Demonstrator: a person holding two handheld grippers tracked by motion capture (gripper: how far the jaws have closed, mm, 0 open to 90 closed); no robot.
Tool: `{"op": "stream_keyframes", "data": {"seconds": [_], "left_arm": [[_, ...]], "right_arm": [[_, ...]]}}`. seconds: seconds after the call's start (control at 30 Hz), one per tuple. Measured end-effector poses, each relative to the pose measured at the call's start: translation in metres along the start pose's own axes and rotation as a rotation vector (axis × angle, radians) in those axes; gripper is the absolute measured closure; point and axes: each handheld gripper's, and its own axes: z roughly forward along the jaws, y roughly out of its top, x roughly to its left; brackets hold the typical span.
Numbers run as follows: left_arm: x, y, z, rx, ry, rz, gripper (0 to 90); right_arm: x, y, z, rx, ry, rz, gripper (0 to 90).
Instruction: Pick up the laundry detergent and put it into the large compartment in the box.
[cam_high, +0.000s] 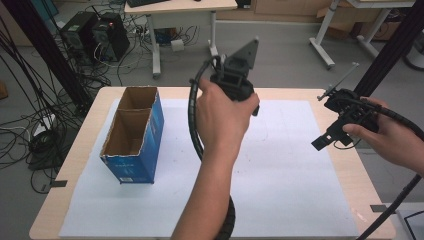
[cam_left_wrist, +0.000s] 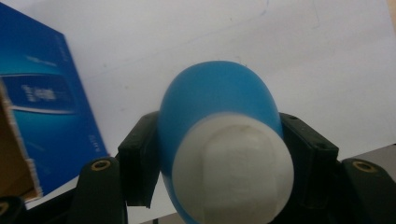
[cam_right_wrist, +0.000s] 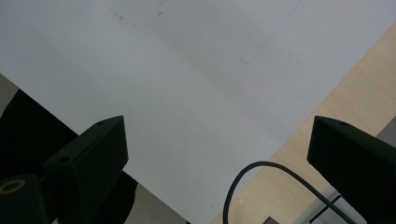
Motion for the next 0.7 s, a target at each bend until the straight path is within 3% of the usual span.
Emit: {"op": "stream_keyframes", "data": {"seconds": [0.03, 0.07, 0.1, 0.13, 0.27, 0.3, 0.33, 0.43, 0.53, 0.57, 0.6, 0.63, 0.7], "left_arm": [[0.008, 0.001, -0.017, -0.016, 0.002, -0.015, 37.3], [0.008, 0.001, -0.017, -0.016, 0.002, -0.015, 37.3], [0.019, -0.002, -0.034, -0.045, -0.005, -0.040, 37.3], [0.019, -0.002, -0.034, -0.045, -0.005, -0.040, 37.3], [0.044, -0.003, -0.068, -0.077, 0.004, -0.064, 37.3], [0.044, -0.003, -0.068, -0.077, 0.004, -0.064, 37.3], [0.055, -0.003, -0.079, -0.084, 0.013, -0.088, 37.3], [0.067, -0.003, -0.087, -0.091, 0.023, -0.112, 37.3], [0.092, -0.004, -0.102, -0.102, 0.060, -0.146, 37.3], [0.092, -0.004, -0.102, -0.102, 0.060, -0.146, 37.3], [0.104, -0.006, -0.106, -0.113, 0.070, -0.165, 37.3], [0.104, -0.006, -0.106, -0.113, 0.070, -0.165, 37.3], [0.119, -0.011, -0.108, -0.132, 0.080, -0.192, 37.3]], "right_arm": [[0.000, 0.001, 0.000, -0.002, 0.006, -0.004, 5.1], [0.000, 0.001, 0.000, -0.002, 0.006, -0.004, 5.1], [0.001, 0.002, -0.002, -0.007, 0.006, -0.009, 5.1], [0.002, 0.003, -0.002, -0.008, 0.006, -0.011, 5.1], [0.004, 0.009, -0.003, -0.002, -0.001, -0.021, 5.1], [0.004, 0.009, -0.003, -0.002, -0.001, -0.021, 5.1], [0.004, 0.011, -0.004, -0.002, -0.005, -0.026, 5.1], [0.003, 0.014, -0.005, 0.002, -0.006, -0.023, 5.1], [-0.002, 0.019, -0.006, 0.004, -0.011, -0.015, 5.1], [-0.002, 0.019, -0.006, 0.004, -0.011, -0.015, 5.1], [-0.003, 0.022, -0.006, 0.007, -0.015, -0.016, 5.1], [-0.003, 0.022, -0.006, 0.007, -0.015, -0.016, 5.1], [-0.005, 0.025, -0.005, 0.006, -0.009, -0.012, 5.1]]}}
